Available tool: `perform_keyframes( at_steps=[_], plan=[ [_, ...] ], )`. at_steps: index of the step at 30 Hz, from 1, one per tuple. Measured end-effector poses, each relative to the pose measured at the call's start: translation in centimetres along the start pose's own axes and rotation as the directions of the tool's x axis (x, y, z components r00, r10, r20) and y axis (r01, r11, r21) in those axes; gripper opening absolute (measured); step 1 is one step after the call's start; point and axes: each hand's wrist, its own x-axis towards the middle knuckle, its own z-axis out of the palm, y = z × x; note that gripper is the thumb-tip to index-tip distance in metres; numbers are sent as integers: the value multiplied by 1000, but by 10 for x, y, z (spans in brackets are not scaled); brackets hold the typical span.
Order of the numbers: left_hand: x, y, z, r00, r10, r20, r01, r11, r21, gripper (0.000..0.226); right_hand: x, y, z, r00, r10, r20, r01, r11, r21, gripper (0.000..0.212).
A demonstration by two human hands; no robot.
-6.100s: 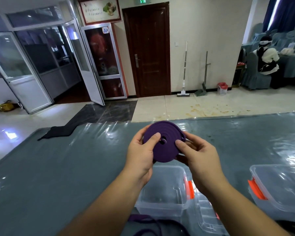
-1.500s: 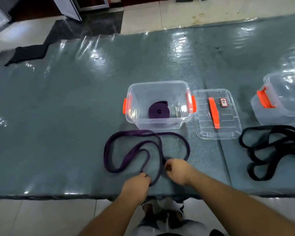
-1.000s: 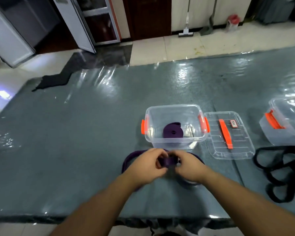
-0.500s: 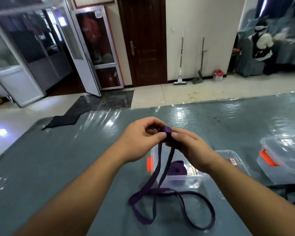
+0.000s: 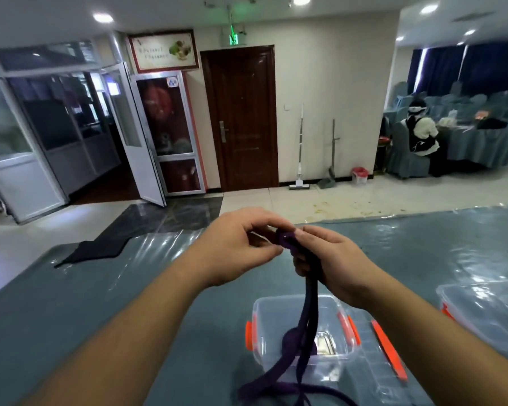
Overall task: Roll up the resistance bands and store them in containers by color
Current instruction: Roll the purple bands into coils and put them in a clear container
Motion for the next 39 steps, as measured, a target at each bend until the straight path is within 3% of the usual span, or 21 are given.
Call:
perform_keyframes(
  at_steps=[5,12,17,20,24,27,32,39],
  plan=[
    [14,15,-13,982,187,-14,-176,945,276,27,-4,-22,-1,1000,-31,4,31,997,-67,27],
    [26,20,-20,941,315,-124,-252,895,368,18,-9,-39,-3,981,-179,70,192,937,-293,17],
    [27,17,-6,861,418,-289,-285,869,404,20,-6,-48,-5,970,-236,50,241,951,-192,22],
    [23,15,8,851,369,-374,-251,911,326,26,-2,-50,-4,963,-268,22,269,958,-99,31],
    [16,12,9,894,285,-346,-211,949,236,30,-1,-51,-8,981,-189,29,190,981,-30,34],
    [16,11,-1,932,259,-255,-192,946,260,27,-2,-51,-12,990,-120,78,127,988,-90,30],
    [18,11,-8,990,143,-3,-135,940,313,50,-2,-56,-12,986,-11,168,34,991,-131,24],
    [17,15,-8,941,273,-199,-205,930,304,28,-2,-57,-5,990,-43,133,55,995,-83,26]
  ],
)
